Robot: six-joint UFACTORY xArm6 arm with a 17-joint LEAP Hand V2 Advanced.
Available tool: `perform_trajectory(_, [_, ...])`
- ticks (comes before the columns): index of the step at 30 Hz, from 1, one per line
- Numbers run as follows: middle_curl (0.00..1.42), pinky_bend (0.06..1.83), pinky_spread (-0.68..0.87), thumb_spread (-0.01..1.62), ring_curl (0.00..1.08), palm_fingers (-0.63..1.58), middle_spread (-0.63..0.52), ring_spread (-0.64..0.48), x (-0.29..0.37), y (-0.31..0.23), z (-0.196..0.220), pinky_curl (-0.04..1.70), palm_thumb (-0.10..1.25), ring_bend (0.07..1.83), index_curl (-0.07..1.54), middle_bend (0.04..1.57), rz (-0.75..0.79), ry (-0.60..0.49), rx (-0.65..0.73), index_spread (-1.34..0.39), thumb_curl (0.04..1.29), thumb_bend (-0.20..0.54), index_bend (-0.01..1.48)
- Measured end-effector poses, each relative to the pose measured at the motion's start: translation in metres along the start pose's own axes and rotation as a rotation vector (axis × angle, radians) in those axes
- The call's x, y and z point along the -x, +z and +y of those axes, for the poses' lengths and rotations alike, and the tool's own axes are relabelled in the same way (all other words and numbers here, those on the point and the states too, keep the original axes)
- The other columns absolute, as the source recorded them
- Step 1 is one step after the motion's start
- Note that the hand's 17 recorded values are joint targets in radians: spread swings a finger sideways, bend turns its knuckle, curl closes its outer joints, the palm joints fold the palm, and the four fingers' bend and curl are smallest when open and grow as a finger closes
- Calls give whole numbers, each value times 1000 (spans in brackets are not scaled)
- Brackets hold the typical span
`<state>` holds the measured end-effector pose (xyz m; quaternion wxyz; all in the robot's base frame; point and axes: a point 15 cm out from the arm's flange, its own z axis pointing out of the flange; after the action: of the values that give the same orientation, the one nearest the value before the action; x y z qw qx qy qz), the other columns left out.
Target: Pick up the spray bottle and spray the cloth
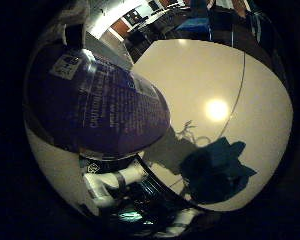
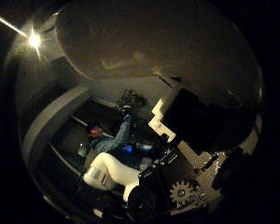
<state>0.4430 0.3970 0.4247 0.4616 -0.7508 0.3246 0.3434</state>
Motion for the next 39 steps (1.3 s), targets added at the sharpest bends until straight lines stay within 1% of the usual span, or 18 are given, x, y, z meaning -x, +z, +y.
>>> perform_trajectory(8, [563,1087,-229,1025,525,1250,-83,-141,-63,2,-11,937,1045,1422,601,1297,-25,26,-112,-157,503,-16,1173])
perform_trajectory(12, [562,1083,-229,1025,525,1250,-83,-141,-105,-13,-18,946,1045,1422,602,1298,26,45,-187,-155,503,-16,1174])
perform_trajectory(15, [562,1080,-230,1025,527,1248,-83,-142,-141,-24,-10,951,1045,1422,602,1299,60,85,-216,-154,503,-16,1175])
perform_trajectory(19, [561,1077,-231,1026,527,1248,-83,-142,-167,-36,-7,957,1045,1421,602,1300,84,101,-246,-154,503,-16,1175])
perform_trajectory(23, [560,1074,-232,1026,527,1248,-83,-143,-189,-43,3,962,1045,1420,601,1300,100,116,-255,-154,503,-16,1175])
perform_trajectory(27, [560,1070,-233,1026,527,1250,-83,-141,-213,-44,32,966,1045,1421,601,1299,110,164,-247,-154,503,-16,1174])
perform_trajectory(31, [559,1068,-233,1026,526,1251,-83,-141,-218,-43,37,969,1045,1421,601,1298,114,154,-242,-154,503,-16,1173])
perform_trajectory(35, [559,1061,-233,1026,526,1250,-83,-141,-230,-36,57,970,1042,1422,601,1299,112,192,-226,-154,504,-17,1174])
perform_trajectory(39, [557,1051,-248,1017,523,1243,-82,-140,-232,-36,60,948,1017,1410,596,1292,114,189,-221,-161,501,-20,1155])
